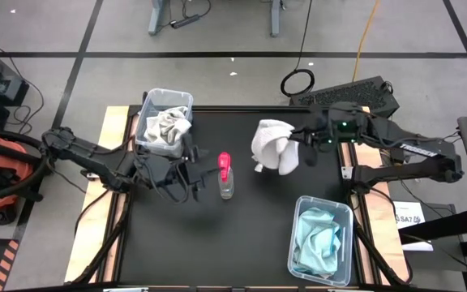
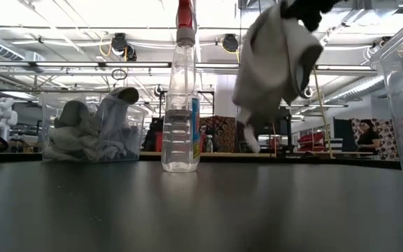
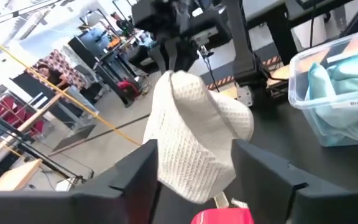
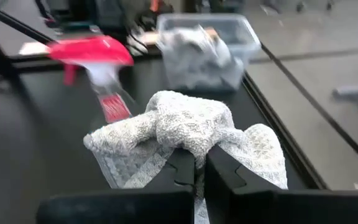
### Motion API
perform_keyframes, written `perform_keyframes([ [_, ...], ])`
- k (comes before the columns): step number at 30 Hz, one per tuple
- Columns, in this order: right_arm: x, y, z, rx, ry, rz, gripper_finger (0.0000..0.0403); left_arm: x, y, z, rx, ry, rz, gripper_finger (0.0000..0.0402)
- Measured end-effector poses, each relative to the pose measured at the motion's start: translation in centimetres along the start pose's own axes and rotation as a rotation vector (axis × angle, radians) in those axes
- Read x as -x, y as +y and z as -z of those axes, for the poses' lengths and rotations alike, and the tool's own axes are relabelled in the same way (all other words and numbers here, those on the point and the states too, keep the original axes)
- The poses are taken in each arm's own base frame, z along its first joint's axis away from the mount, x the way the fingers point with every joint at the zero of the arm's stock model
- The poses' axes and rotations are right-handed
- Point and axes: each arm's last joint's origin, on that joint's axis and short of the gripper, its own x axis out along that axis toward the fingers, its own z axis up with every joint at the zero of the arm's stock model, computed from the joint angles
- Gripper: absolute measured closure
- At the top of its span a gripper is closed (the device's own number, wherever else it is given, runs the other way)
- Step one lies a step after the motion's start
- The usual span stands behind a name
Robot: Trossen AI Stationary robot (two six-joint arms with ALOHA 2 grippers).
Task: Sort microfiber towel by color & place in baskets
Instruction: Put the gray towel into the left transparent bin
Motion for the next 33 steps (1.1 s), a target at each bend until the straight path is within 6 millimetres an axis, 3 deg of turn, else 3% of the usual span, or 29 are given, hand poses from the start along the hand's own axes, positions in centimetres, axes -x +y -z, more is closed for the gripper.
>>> perform_keyframes([
  [8,1.7,1.9,-2.6,0.061,-0.1,-0.089,0.0403,-1.8,0.3,0.1,0.036,-0.061,0.042,0.009],
  [13,2.4,3.1,-3.6,0.1,-0.161,-0.151,0.0402,-3.4,0.5,0.2,0.07,-0.095,0.005,0.0053],
  [21,2.8,5.2,-4.5,0.154,-0.274,-0.322,0.0402,-5.9,0.4,0.6,0.124,-0.2,0.076,0.004],
  [33,0.7,7.8,-4.8,0.266,-0.294,-0.43,0.0402,-9.8,-0.5,1.9,0.216,-0.308,0.161,0.004],
])
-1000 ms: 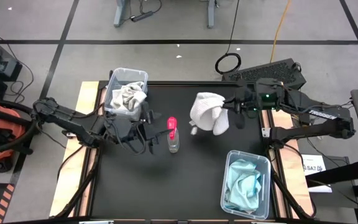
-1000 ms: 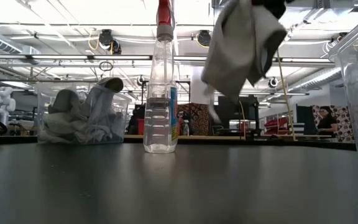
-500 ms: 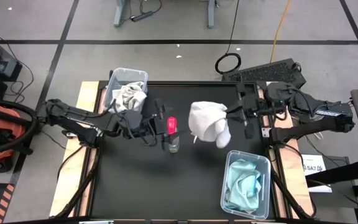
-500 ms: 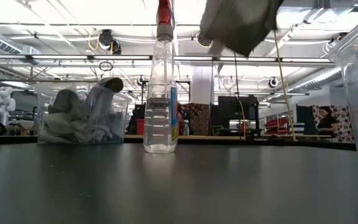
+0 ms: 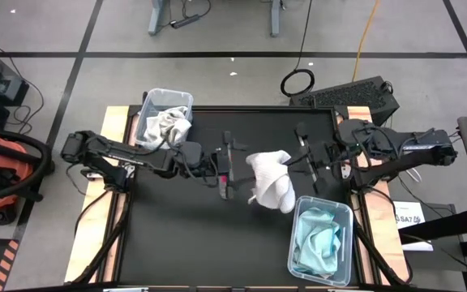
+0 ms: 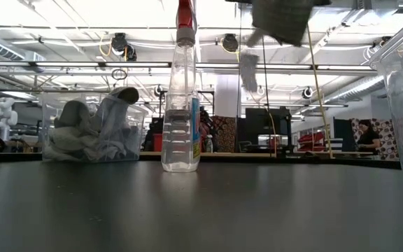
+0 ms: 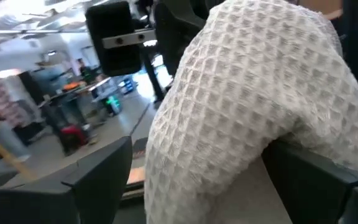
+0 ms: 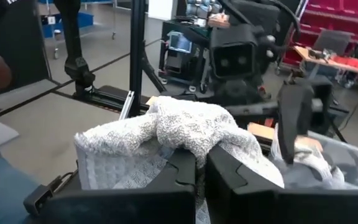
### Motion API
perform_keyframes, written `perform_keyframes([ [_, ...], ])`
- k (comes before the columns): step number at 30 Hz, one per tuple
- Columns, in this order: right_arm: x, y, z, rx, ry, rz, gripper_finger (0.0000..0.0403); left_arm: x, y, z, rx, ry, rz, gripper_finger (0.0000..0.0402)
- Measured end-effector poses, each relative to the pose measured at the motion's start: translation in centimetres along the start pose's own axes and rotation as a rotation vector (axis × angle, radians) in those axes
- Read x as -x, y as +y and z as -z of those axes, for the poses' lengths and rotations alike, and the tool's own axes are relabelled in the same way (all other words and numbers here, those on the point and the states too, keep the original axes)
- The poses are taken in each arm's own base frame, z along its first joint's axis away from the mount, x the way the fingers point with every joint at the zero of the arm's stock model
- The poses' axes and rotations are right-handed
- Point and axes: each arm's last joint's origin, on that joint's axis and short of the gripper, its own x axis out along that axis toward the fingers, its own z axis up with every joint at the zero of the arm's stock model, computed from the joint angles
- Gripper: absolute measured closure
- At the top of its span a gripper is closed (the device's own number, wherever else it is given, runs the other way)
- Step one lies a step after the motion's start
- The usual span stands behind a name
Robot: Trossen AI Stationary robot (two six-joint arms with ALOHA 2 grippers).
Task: Sort microfiber towel by color & place in baskets
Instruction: Put the gray towel into the left transparent bin
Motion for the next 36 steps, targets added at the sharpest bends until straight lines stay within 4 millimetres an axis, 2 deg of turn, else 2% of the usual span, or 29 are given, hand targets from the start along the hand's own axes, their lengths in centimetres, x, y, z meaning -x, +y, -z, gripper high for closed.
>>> perform_keyframes([
  [6,-1.0,0.4,0.1,0.065,0.0,-0.024,0.0402,-1.2,0.1,1.2,0.105,-0.048,0.134,0.004],
  [12,-2.0,0.3,0.6,0.083,0.025,-0.029,0.0402,-1.7,0.1,1.1,0.175,-0.158,0.262,0.004],
  [20,-2.9,0.2,0.5,0.117,0.004,-0.024,0.0402,-1.7,-0.1,1.2,0.213,-0.145,0.294,0.005],
  [27,-3.4,0.3,0.4,0.151,-0.018,-0.026,0.0402,-1.7,-0.2,1.4,0.227,-0.122,0.31,0.012],
  [33,-3.6,0.4,0.4,0.169,-0.024,-0.028,0.0401,-1.6,-0.3,1.3,0.181,-0.141,0.354,0.0207],
  [36,-3.6,0.4,0.5,0.153,-0.014,-0.019,0.0383,-1.6,-0.4,1.4,0.149,-0.143,0.355,0.0265],
])
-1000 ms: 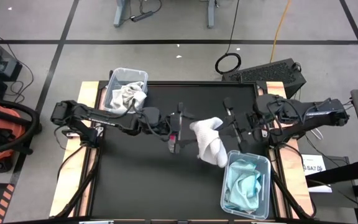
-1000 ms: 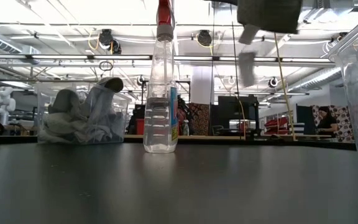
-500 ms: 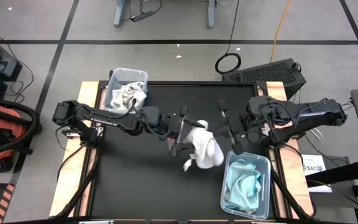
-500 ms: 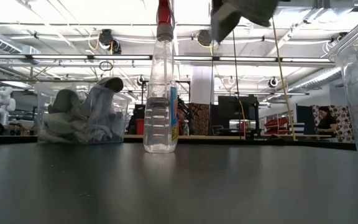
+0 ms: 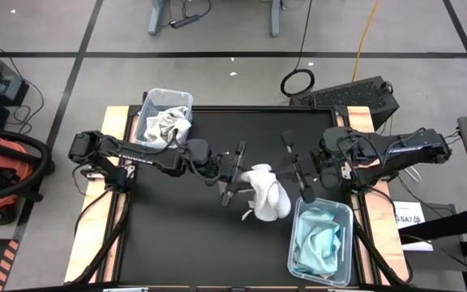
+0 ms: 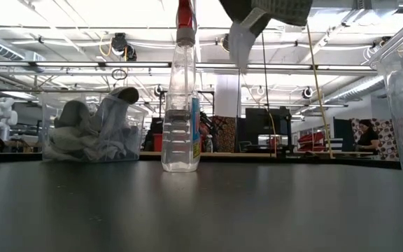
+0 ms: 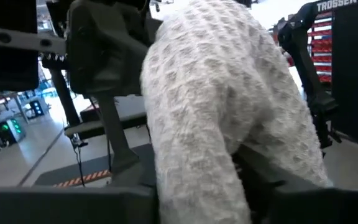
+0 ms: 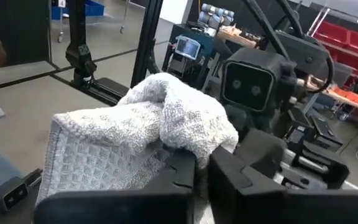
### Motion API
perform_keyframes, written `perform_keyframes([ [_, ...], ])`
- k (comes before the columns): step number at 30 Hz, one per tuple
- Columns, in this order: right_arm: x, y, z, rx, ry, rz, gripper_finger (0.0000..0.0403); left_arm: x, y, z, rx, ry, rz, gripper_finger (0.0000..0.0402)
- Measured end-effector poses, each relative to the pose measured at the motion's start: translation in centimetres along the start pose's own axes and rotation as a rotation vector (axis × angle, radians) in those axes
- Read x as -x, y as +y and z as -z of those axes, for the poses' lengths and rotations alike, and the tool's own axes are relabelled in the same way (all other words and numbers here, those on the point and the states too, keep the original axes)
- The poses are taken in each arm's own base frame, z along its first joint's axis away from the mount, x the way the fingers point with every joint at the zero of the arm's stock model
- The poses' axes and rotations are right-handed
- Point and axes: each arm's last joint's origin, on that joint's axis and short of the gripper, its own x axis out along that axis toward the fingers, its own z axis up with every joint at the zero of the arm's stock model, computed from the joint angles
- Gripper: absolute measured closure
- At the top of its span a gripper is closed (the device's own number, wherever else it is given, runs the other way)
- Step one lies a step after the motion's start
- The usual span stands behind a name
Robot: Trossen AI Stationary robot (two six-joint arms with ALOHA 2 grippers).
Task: Sort microfiber towel by color & place in baskets
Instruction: Put the gray towel into the left transparent bin
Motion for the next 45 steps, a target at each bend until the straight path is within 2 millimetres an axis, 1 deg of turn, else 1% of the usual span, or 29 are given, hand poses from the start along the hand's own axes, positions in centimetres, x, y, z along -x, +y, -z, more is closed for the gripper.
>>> perform_keyframes([
  [4,0.0,0.0,0.4,-0.024,0.047,0.033,0.0337,0.0,0.0,0.1,-0.031,0.009,0.002,0.0357],
  [5,0.0,0.0,0.4,-0.027,0.056,0.038,0.0322,0.0,0.0,0.1,-0.038,0.012,0.003,0.0375],
  [6,0.1,0.0,0.5,-0.029,0.071,0.042,0.0309,0.0,0.0,0.1,-0.047,0.014,0.002,0.0383],
  [9,0.3,0.0,0.9,-0.029,0.124,0.085,0.0266,0.3,0.0,-0.2,-0.061,0.02,-0.007,0.0378],
  [13,1.0,-0.1,1.3,-0.024,0.202,0.155,0.0214,1.3,0.1,-1.8,-0.111,0.004,-0.04,0.038],
  [17,2.1,-0.1,1.4,-0.04,0.254,0.236,0.0172,2.9,0.2,-3.7,-0.164,0.026,-0.106,0.0384],
  [20,3.0,-0.2,1.3,-0.053,0.275,0.287,0.015,4.3,0.4,-5.1,-0.197,0.059,-0.172,0.0384],
  [25,4.6,-0.1,1.3,-0.084,0.303,0.344,0.0134,6.9,0.5,-7.5,-0.265,0.094,-0.311,0.0384],
  [30,5.7,0.2,1.6,-0.132,0.349,0.339,0.0134,10.0,0.7,-9.8,-0.333,0.141,-0.481,0.0384],
  [35,6.3,0.4,2.1,-0.181,0.402,0.334,0.0134,13.2,0.8,-11.7,-0.399,0.219,-0.676,0.0384],
  [39,6.5,0.5,2.4,-0.209,0.427,0.332,0.0134,15.4,0.8,-12.4,-0.449,0.333,-0.831,0.0384],
  [42,6.6,0.6,2.5,-0.223,0.442,0.331,0.0134,16.7,0.8,-12.4,-0.461,0.434,-0.923,0.0384],
  [45,6.6,0.6,2.6,-0.223,0.451,0.328,0.0134,17.9,0.9,-11.9,-0.475,0.57,-1.004,0.0384],
])
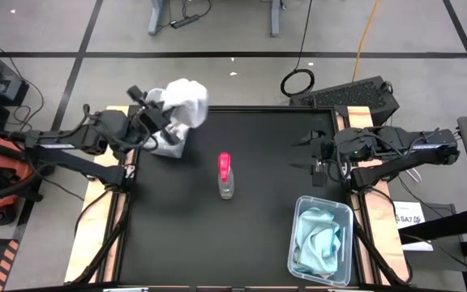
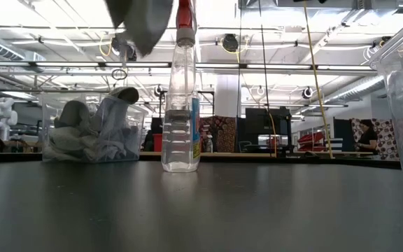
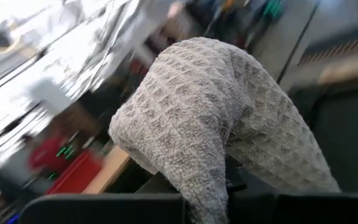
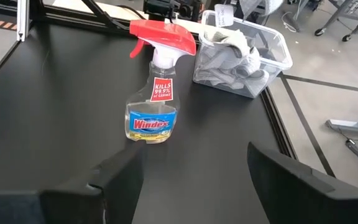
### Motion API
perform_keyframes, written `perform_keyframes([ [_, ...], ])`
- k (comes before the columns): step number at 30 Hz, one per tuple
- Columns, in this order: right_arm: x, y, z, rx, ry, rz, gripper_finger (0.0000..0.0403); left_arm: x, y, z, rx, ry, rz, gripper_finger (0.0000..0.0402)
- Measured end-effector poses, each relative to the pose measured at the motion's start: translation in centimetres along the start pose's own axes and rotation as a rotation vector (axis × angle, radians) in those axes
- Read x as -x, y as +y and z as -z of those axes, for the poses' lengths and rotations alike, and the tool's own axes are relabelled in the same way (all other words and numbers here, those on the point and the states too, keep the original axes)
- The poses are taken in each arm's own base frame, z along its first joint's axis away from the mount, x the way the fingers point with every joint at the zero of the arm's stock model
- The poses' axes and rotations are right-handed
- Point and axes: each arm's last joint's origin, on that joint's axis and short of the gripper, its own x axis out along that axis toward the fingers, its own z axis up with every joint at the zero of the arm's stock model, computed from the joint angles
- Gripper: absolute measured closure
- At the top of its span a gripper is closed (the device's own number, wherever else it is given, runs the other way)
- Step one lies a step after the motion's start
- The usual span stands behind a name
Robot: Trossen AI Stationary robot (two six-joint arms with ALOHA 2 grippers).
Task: Sort microfiber towel by color & place in baskets
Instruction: Put the gray towel into the left transparent bin
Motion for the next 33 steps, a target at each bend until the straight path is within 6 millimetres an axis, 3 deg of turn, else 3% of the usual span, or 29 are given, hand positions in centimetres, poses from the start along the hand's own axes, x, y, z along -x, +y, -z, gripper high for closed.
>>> perform_keyframes([
  [8,0.0,0.0,0.0,-0.02,0.001,-0.005,0.0134,-0.2,0.4,3.4,-0.123,0.308,-0.089,0.0384],
  [19,0.0,0.2,0.0,-0.046,-0.001,-0.058,0.0134,-1.7,0.2,8.6,-0.072,0.585,-0.069,0.0384],
  [33,0.2,1.7,0.0,-0.033,-0.002,-0.126,0.0134,-5.0,-3.1,16.2,-0.041,0.793,0.064,0.0376],
])
